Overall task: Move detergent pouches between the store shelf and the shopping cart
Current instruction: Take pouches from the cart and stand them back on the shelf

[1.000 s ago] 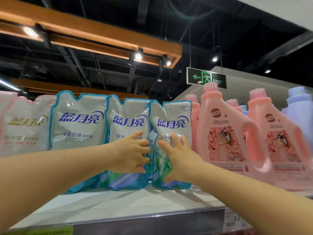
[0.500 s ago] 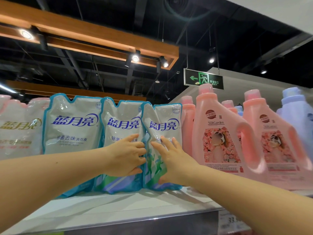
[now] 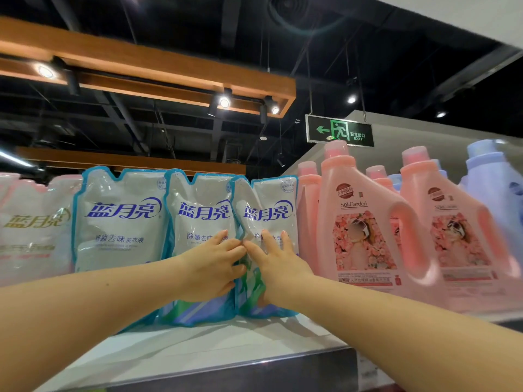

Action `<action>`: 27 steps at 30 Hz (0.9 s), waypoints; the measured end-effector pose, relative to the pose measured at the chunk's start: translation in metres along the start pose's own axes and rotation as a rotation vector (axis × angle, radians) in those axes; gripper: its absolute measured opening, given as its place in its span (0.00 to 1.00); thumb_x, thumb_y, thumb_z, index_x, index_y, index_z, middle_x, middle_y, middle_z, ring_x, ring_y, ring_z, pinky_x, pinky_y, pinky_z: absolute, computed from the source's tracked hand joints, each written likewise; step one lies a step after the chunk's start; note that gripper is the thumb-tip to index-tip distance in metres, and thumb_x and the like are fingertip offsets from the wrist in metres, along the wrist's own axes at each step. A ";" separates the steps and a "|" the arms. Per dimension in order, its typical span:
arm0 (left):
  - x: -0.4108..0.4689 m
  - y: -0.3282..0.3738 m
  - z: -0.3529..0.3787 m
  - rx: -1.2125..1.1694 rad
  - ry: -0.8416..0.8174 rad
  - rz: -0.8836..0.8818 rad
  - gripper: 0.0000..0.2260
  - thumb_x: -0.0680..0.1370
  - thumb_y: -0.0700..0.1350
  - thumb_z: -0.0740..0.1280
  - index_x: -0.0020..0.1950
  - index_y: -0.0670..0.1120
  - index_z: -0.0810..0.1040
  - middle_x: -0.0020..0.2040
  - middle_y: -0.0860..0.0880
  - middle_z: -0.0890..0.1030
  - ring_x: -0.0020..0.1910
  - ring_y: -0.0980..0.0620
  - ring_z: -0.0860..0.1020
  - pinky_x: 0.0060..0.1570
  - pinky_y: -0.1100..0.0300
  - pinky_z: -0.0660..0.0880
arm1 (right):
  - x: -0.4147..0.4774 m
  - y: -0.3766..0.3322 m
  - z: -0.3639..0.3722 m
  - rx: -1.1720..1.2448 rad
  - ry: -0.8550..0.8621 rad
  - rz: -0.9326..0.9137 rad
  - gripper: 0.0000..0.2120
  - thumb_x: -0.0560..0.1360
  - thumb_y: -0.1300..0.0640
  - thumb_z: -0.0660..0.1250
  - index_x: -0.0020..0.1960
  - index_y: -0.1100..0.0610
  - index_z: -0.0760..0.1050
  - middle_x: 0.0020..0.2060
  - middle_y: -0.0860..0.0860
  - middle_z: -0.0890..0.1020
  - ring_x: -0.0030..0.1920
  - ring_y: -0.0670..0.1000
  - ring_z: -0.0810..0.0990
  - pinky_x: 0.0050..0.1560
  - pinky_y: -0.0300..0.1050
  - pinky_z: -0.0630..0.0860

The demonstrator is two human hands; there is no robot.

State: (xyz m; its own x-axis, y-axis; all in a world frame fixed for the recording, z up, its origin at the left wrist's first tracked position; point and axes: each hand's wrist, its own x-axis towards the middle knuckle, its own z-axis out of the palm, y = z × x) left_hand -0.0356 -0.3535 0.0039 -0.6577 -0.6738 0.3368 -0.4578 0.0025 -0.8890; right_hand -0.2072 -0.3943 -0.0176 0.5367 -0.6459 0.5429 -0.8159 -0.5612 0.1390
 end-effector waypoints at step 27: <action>-0.047 0.037 -0.120 0.074 -0.238 -0.084 0.12 0.76 0.43 0.56 0.49 0.48 0.78 0.45 0.51 0.81 0.45 0.48 0.79 0.44 0.57 0.72 | -0.136 0.028 -0.066 0.153 0.164 -0.010 0.24 0.77 0.47 0.61 0.69 0.55 0.64 0.66 0.52 0.70 0.66 0.55 0.67 0.65 0.50 0.64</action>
State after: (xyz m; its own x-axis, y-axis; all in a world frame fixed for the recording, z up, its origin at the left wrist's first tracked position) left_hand -0.0934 -0.2332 -0.0079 -0.4556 -0.8243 0.3360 -0.4543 -0.1092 -0.8841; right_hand -0.3170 -0.2880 -0.0331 0.4919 -0.5541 0.6716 -0.7622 -0.6469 0.0246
